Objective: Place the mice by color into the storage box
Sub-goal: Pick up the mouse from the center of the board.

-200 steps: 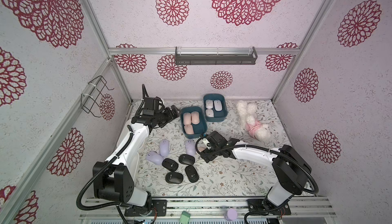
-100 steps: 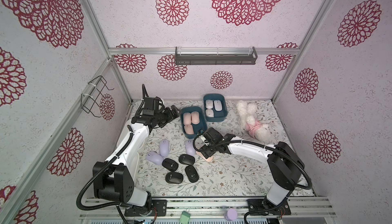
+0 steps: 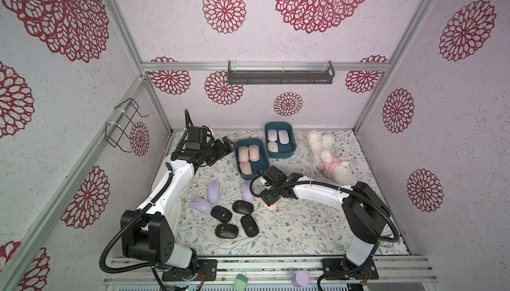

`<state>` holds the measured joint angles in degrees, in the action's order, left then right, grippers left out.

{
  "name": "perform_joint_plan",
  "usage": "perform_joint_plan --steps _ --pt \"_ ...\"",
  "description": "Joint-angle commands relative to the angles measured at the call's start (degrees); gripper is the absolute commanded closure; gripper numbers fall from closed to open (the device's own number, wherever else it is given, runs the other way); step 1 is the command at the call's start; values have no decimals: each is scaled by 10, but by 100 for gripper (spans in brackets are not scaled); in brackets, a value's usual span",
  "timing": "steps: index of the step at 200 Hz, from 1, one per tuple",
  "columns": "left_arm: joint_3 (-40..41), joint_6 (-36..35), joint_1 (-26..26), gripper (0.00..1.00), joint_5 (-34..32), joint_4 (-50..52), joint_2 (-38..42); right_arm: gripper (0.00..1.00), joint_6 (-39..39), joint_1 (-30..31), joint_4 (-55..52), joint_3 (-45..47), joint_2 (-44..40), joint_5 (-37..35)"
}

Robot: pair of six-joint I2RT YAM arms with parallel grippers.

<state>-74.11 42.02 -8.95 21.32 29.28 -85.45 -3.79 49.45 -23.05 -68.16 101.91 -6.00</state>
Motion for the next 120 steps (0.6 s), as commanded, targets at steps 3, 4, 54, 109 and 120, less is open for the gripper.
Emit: perform_joint_plan --steps 3,4,54,109,120 --pt "-13 -7 2 3 -8 3 5 21 19 1 -18 -25 4 -7" --pt "-13 -7 2 3 -8 3 5 21 19 1 -18 -26 5 -7" --pt "-16 -9 3 3 -10 8 6 16 39 -1 -36 -75 54 4" --pt "-17 -10 4 3 -6 8 12 19 32 -1 -48 -60 56 80" --pt "-17 -8 4 3 -6 7 13 19 25 -1 -39 -45 52 88"
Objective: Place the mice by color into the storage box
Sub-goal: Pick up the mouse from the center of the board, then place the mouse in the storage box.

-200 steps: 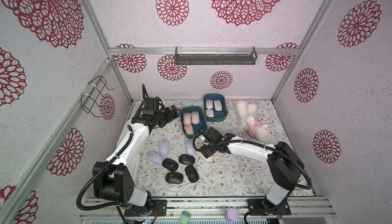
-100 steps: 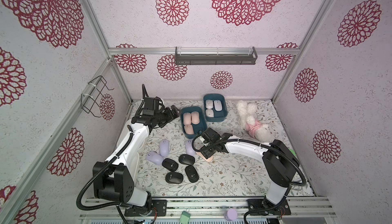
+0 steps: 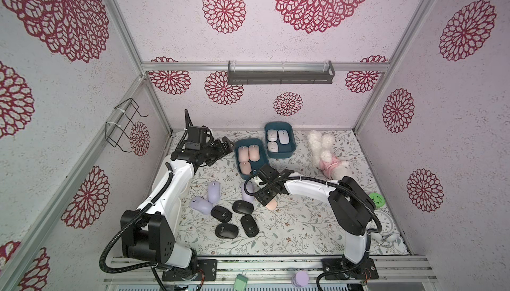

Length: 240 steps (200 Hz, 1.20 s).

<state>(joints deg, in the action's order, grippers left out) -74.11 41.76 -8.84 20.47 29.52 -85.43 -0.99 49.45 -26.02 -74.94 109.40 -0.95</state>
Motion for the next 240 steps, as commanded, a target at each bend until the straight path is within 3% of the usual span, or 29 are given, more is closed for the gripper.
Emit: perform_joint_plan --steps 1,35,78,124,157,187,213,240 --pt "-17 -6 3 3 3 5 12 19 -4 -1 -9 23 -23 38" --pt "-17 -5 3 3 4 3 14 27 -24 1 12 37 -13 32" --pt "-16 -6 3 3 0 4 11 48 -50 1 43 54 -45 -9" --pt "-17 -9 4 3 -7 7 10 53 -76 0 31 70 -94 -53" --pt "-16 -10 10 3 -20 9 11 52 -117 -1 -34 -13 -97 -119" --pt "-14 -15 18 3 -40 11 14 52 -139 -2 -42 -114 -46 -190" --pt "-13 -17 21 3 -48 12 16 52 -155 -15 -75 -233 39 -204" --pt "-13 -20 24 3 -59 14 15 53 -197 -49 -84 -322 120 -161"
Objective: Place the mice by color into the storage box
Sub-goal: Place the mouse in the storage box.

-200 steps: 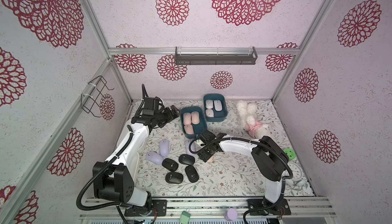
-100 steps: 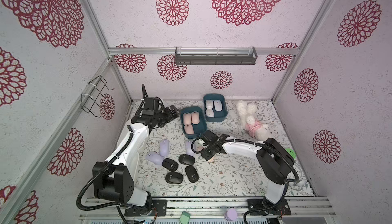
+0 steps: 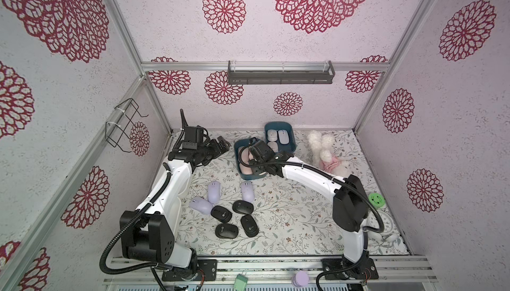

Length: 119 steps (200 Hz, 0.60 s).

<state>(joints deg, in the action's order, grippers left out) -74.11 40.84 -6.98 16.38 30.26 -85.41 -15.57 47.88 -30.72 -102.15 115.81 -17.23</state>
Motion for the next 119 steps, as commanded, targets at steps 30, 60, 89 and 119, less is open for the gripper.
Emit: perform_joint_plan --steps 30,60,89,119 --pt "-13 -11 8 3 -17 7 13 53 -82 -57 -18 -97 116 45" --pt "-13 -8 10 3 -10 7 9 53 -80 -64 -16 -114 151 53" --pt "-14 -6 11 3 -7 7 5 50 -82 -65 -32 -127 171 60" --pt "-13 -7 11 3 -8 6 3 47 -91 -64 -43 -126 176 63"
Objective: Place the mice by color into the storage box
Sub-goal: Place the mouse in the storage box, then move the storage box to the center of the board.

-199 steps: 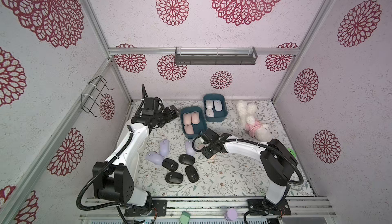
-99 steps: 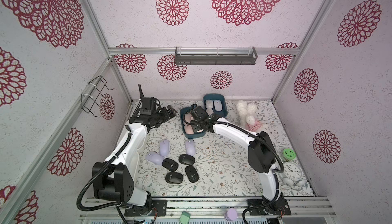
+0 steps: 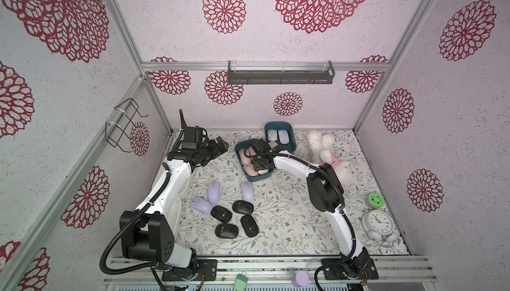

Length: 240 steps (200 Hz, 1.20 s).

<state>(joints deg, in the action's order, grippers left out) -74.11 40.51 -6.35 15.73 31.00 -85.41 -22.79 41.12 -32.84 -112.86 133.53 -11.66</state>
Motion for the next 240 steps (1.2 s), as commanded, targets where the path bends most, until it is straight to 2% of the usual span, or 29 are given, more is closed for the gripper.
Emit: perform_joint_plan --steps 1,40,97,170,195,240 --pt "-13 -3 5 3 -1 -2 2 47 -18 4 -22 -19 -2 7" --pt "-15 -1 5 3 8 -2 -4 45 -8 6 -35 -16 -14 -5" --pt "-15 1 5 3 17 -3 -6 36 22 17 -36 6 -36 -37" --pt "-15 2 5 3 19 -4 -8 32 46 31 -50 -4 -109 -77" --pt "-14 4 5 3 25 -6 -5 33 47 35 -20 69 -183 -86" --pt "-9 14 2 3 48 -20 2 34 44 47 78 315 -348 -81"
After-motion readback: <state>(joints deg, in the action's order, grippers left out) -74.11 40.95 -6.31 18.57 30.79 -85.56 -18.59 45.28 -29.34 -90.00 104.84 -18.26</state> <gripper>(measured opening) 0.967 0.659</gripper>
